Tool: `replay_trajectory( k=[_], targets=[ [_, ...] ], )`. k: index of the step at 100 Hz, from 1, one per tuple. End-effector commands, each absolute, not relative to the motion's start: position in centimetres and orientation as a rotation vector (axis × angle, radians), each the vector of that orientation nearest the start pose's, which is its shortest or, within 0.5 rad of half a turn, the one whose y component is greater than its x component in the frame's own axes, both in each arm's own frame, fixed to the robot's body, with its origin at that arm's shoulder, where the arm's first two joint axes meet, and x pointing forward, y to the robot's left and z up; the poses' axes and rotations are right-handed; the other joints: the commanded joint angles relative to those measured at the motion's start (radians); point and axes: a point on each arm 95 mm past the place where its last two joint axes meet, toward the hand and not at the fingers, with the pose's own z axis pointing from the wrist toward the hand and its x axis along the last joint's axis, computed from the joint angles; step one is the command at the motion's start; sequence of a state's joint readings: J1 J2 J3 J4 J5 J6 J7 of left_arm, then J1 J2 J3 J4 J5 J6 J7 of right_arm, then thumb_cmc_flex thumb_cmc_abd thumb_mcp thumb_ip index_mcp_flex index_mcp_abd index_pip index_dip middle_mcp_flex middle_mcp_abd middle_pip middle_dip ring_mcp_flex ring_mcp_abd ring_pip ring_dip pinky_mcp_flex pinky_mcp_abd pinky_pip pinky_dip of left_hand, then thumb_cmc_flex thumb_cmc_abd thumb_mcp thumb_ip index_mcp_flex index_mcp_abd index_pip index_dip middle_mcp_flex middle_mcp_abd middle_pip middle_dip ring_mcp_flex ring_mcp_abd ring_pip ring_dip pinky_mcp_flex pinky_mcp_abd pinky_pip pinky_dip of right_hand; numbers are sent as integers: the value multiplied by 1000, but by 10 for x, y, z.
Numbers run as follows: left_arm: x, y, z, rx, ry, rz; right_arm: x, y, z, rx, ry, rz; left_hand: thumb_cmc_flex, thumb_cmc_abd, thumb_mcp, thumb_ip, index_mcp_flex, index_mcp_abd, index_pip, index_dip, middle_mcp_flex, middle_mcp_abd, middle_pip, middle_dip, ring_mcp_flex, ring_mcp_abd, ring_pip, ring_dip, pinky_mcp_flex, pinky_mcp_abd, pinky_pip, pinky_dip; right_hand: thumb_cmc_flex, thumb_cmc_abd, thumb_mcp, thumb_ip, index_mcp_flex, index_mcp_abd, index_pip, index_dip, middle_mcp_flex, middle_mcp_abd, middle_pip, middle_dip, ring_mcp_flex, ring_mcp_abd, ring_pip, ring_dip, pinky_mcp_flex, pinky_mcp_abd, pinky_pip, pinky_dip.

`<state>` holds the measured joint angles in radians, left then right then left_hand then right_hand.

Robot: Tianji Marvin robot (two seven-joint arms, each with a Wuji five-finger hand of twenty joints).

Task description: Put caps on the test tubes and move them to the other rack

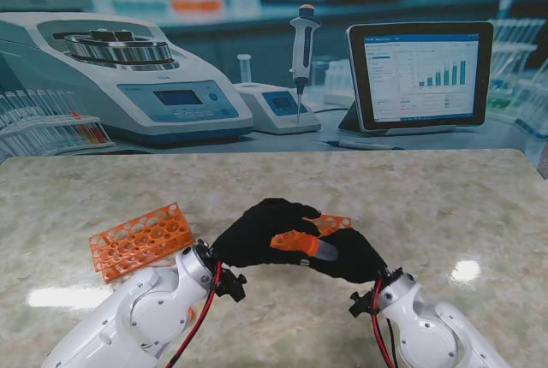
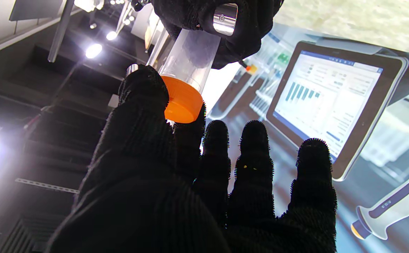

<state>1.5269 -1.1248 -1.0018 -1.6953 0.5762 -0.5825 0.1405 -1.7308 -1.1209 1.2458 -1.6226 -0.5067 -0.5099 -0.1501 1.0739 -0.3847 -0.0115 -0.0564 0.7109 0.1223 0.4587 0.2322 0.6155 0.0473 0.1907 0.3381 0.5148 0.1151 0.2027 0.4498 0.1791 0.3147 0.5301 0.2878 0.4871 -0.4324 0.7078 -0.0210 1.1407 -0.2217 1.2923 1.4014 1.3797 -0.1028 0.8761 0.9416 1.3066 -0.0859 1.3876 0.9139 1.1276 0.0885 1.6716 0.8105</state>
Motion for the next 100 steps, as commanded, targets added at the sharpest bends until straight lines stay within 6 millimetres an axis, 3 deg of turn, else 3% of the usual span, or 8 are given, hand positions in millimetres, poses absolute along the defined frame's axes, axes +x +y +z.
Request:
replay_trajectory(
  k=[1,4,13,16,48,100],
  targets=[
    [341,-121,-275,-986,1515,-2555,335,29,-332,-1560,-1379,-2562,217,128,144,75,138,-183,75,4,6,-47,-2,-2,14,-37,-4,4,-9,0,17,1,23,54,1,-4,54,1,-3,19,21,5,6,7,15,-76,124,41,16,-1,36,5],
    [341,-121,-276,-979,1521,-2549,335,29,-332,-1560,-1378,-2563,216,126,161,64,140,-193,58,1,7,-47,-4,-7,15,-37,-6,0,-9,0,17,1,23,55,2,-4,54,1,-3,19,21,2,6,7,15,-76,124,41,16,-1,36,5],
    [341,-121,-277,-974,1533,-2540,335,29,-332,-1560,-1378,-2563,217,129,183,64,128,-220,44,0,6,-44,-8,-11,13,-36,-9,-3,-9,-2,17,1,23,55,2,-4,54,1,-3,19,22,2,6,7,15,-76,124,41,16,-1,36,5],
    [341,-121,-277,-975,1536,-2539,335,29,-332,-1560,-1378,-2563,195,122,239,47,129,-229,26,20,7,-39,-12,-22,11,-35,-10,-11,-8,-1,12,-2,23,55,2,-4,54,1,-3,19,22,3,6,7,15,-76,124,41,16,-1,36,5],
    [341,-121,-278,-966,1571,-2520,335,29,-332,-1561,-1379,-2563,179,143,304,50,48,-322,11,48,-10,-33,-28,-35,-17,-29,-25,-23,-29,3,4,-4,24,56,1,-4,53,-1,-4,20,22,2,5,7,15,-75,123,41,16,-1,36,5],
    [340,-120,-275,-938,1594,-2512,335,29,-332,-1561,-1381,-2559,217,159,359,38,-44,-353,-34,44,-47,-30,-45,-55,-65,-12,-54,-49,-58,18,-29,-3,25,59,-2,-5,53,-1,-4,21,21,2,5,7,15,-73,122,40,15,0,36,5]
  ],
)
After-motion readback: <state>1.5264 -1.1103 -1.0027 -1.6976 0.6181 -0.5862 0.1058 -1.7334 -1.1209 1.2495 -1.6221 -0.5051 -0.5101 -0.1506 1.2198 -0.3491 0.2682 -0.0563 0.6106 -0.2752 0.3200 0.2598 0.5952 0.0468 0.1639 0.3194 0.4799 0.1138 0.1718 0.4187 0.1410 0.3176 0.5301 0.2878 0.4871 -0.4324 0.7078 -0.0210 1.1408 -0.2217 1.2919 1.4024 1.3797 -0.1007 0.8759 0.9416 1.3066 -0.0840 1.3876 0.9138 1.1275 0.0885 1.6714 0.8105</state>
